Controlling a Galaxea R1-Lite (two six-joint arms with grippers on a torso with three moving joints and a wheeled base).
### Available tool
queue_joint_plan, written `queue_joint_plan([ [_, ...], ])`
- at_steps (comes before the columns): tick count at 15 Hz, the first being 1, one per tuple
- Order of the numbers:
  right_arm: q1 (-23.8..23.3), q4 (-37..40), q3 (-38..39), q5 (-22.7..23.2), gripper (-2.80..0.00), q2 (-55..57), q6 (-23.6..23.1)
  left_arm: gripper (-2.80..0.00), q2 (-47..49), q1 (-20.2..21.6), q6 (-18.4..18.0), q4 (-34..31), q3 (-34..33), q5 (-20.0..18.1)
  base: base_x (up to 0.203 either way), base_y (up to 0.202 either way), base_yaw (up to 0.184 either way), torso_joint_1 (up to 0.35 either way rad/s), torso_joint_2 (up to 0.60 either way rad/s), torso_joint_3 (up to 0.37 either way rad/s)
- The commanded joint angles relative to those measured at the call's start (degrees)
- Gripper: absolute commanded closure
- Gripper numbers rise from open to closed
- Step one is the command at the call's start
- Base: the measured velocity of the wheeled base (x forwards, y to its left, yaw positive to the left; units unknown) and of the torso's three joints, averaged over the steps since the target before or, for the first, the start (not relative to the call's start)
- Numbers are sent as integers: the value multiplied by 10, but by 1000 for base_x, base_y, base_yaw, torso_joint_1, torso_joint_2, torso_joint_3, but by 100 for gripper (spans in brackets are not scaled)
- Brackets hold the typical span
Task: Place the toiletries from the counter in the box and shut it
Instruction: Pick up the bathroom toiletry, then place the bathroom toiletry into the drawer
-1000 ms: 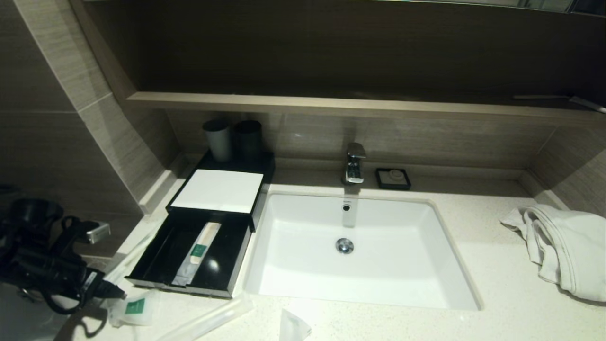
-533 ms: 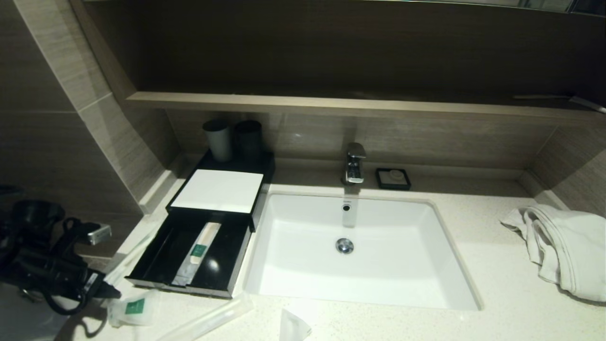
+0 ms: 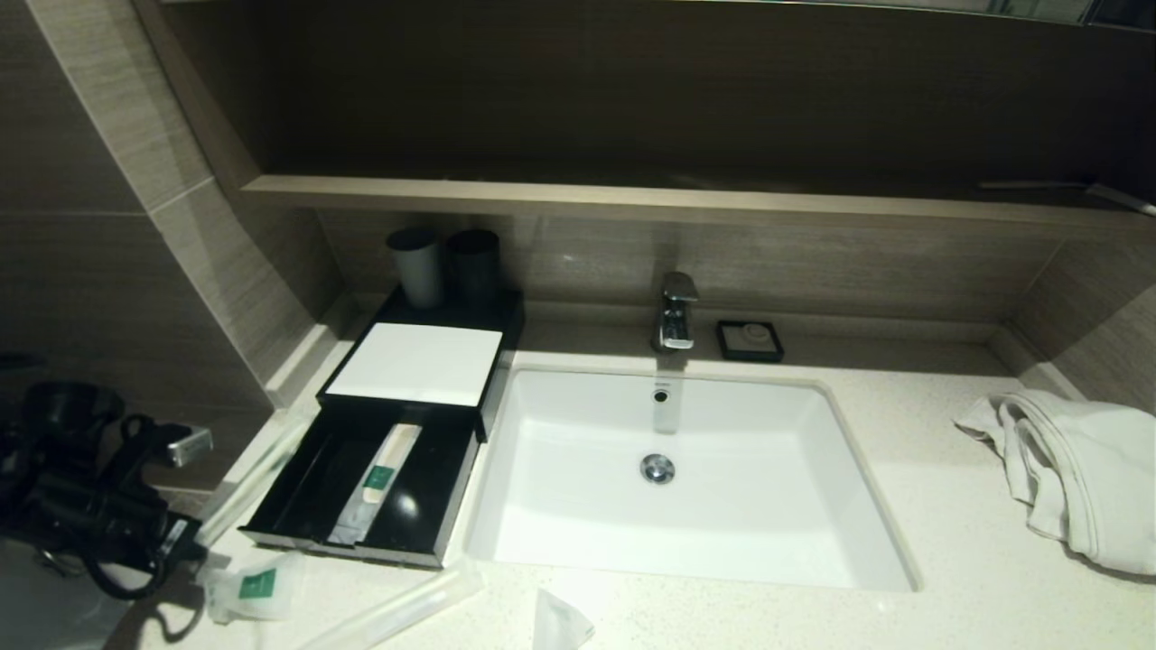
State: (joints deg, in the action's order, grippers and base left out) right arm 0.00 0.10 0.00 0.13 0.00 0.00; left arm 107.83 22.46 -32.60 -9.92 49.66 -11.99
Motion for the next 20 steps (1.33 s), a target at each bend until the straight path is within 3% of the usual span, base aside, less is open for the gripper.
queue_joint_plan([
  [1,0,0,0,0,0,0,0,0,-2,0,-2,-1,0,-1,0,0,0,0,0,0],
  [5,0,0,0,0,0,0,0,0,-20,1,1,-10,8,-2,0,0,0,0,0,0],
  [12,0,0,0,0,0,0,0,0,-81,24,13,-91,47,-5,0,0,0,0,0,0],
  [14,0,0,0,0,0,0,0,0,-102,25,38,-116,58,-5,0,0,0,0,0,0],
  [17,0,0,0,0,0,0,0,0,-150,18,106,-173,87,-24,0,0,0,0,0,0],
  [20,0,0,0,0,0,0,0,0,-206,-30,189,-284,131,-50,0,0,0,0,0,0],
])
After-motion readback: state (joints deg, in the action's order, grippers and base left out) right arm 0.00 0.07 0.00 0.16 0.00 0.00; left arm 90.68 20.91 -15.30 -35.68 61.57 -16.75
